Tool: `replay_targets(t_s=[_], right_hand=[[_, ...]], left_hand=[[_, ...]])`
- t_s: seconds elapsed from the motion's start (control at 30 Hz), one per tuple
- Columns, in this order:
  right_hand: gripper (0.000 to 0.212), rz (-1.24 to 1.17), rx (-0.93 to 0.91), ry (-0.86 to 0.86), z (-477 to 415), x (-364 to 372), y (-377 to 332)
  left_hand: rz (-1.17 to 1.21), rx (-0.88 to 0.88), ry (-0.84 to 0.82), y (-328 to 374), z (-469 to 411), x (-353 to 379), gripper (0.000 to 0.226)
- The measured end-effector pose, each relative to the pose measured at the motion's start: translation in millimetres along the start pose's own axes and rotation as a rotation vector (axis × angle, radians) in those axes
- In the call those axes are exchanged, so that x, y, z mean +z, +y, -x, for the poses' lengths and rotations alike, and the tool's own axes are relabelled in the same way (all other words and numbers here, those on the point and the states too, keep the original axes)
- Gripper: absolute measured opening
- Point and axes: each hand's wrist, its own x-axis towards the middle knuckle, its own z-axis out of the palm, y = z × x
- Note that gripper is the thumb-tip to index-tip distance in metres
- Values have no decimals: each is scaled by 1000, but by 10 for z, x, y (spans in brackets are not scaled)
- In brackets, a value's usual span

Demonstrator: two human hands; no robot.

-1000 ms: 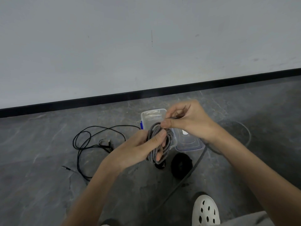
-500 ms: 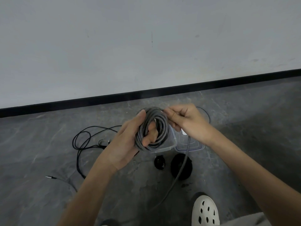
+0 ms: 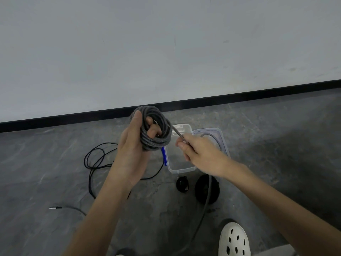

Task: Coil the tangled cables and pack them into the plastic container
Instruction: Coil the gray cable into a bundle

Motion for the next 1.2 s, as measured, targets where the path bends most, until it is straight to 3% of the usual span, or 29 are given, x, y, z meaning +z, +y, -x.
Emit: replay_targets(t_s=[0.37,0.53,0.7,0.9,1.0,1.2], right_hand=[[21,74,4,29,43,29,-15],[10,112,9,-36,45,98,-45],[27,326,75,-133,78,93,11],[20,399,-55,-53,136,146,-181],[26,415,-152,-81,137,154,-335],[22,478,-261,-118,230,91,-478]], left_hand=[[9,117,17,-57,-8,32,28],[147,116,160,-56,-41,-35,24],[160,190,280,10,-57,-65,18],[-41,266,410,-59,-58,-16,22],[-160,290,458,-83,-55,-30,40],[-564,335,414,-214,-20,5,31]])
